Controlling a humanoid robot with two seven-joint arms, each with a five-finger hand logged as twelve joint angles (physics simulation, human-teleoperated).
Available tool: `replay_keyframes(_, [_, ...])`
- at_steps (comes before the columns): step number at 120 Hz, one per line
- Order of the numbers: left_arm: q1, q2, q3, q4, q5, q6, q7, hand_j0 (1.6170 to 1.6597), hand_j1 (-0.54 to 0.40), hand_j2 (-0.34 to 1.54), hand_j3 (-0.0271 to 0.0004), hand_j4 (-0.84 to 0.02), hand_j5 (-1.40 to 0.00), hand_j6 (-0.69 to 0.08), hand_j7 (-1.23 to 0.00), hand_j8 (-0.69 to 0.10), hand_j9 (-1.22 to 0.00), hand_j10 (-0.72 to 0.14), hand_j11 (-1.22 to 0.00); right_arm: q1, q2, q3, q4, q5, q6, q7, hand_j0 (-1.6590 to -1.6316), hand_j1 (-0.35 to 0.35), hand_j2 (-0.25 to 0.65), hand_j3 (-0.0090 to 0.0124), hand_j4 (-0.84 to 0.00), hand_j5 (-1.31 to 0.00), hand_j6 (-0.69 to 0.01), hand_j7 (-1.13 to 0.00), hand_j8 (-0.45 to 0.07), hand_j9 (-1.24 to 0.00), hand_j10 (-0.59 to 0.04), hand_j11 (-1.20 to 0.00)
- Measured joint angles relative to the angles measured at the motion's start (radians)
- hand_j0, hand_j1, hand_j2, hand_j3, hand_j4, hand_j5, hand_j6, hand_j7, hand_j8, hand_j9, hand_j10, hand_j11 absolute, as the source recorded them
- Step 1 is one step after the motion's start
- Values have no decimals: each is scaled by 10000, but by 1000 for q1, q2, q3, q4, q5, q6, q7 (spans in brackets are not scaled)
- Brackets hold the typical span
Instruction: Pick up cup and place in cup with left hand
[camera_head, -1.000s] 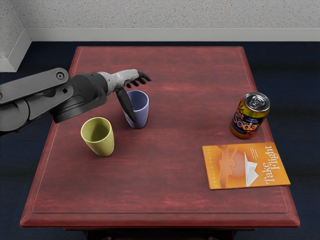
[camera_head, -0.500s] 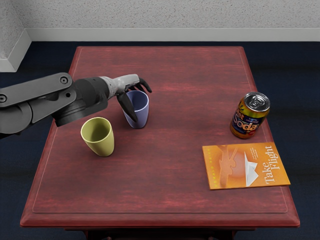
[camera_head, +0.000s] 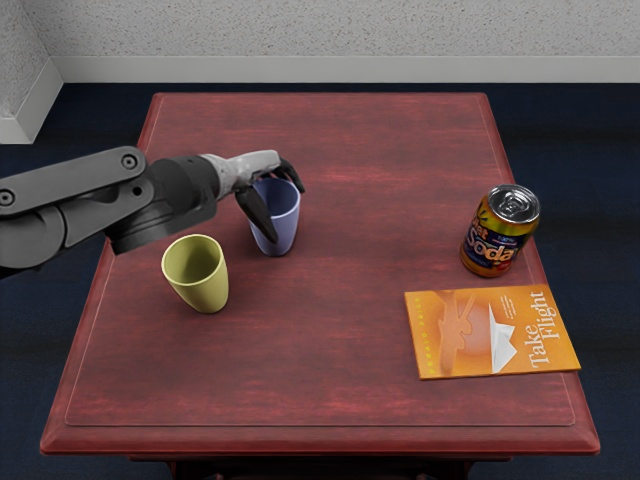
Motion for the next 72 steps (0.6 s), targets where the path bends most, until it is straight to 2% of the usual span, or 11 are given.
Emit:
replay_keyframes(17, [-11, 19, -1, -16, -1, 0, 0, 16542, -1549, 1606, 0, -4356, -6125, -2661, -6160, -2366, -6090, -3302, -6135, 0, 0, 0, 0, 0, 0, 0, -16581, -3489, -3, 0, 0, 0, 4, 0, 3, 0, 2, 0])
replay_keyframes(18, [-16, 24, -1, -17, -2, 1, 0, 16543, -1562, 1727, 0, -4399, -6080, -2673, -6070, -2730, -6113, -3156, -6152, 0, 0, 0, 0, 0, 0, 0, -16581, -3489, -3, 0, 0, 0, 5, 0, 3, 0, 2, 0])
replay_keyframes(25, [-39, 48, -4, -20, -4, 1, 0, 16546, -1435, 1463, 0, -4469, -6133, -2773, -6200, -2452, -6165, -3424, -6209, 0, 0, 0, 0, 0, 0, 0, -16581, -3489, -3, 0, 0, 0, 5, 0, 3, 0, 2, 0])
replay_keyframes(33, [-45, 66, -11, -22, -9, -3, 0, 16547, -1210, 1197, 0, -4557, -6146, -2993, -6242, -2599, -6166, -3585, -6235, 0, 0, 0, 0, 0, 0, 0, -16581, -3489, -3, 0, 0, 0, 4, 0, 3, 0, 2, 0])
replay_keyframes(48, [-92, 111, -19, -24, -60, -12, 0, 16544, -850, 623, 0, -4599, -6217, -3204, -6356, -2748, -6249, -3734, -6255, 0, 0, 0, 0, 0, 0, 0, -16581, -3489, -3, 0, 0, 1, 5, 0, 4, 0, 2, 0])
replay_keyframes(58, [-103, 188, -32, -62, -91, -24, 0, 16542, -647, 410, 0, -4677, -6186, -3462, -6282, -3079, -6217, -3947, -6267, 0, 0, 0, 0, 0, 0, 0, -16581, -3489, -3, 0, -1, 1, 5, 0, 4, 0, 2, 0])
replay_keyframes(72, [-114, 240, -58, -105, -136, -68, 0, 16544, -754, 469, 0, -4628, -6277, -3445, -6192, -2919, -6274, -3717, -6282, 0, 0, 0, 0, 0, 0, 0, -16581, -3489, -3, 0, 0, 1, 5, 0, 4, 0, 3, 0])
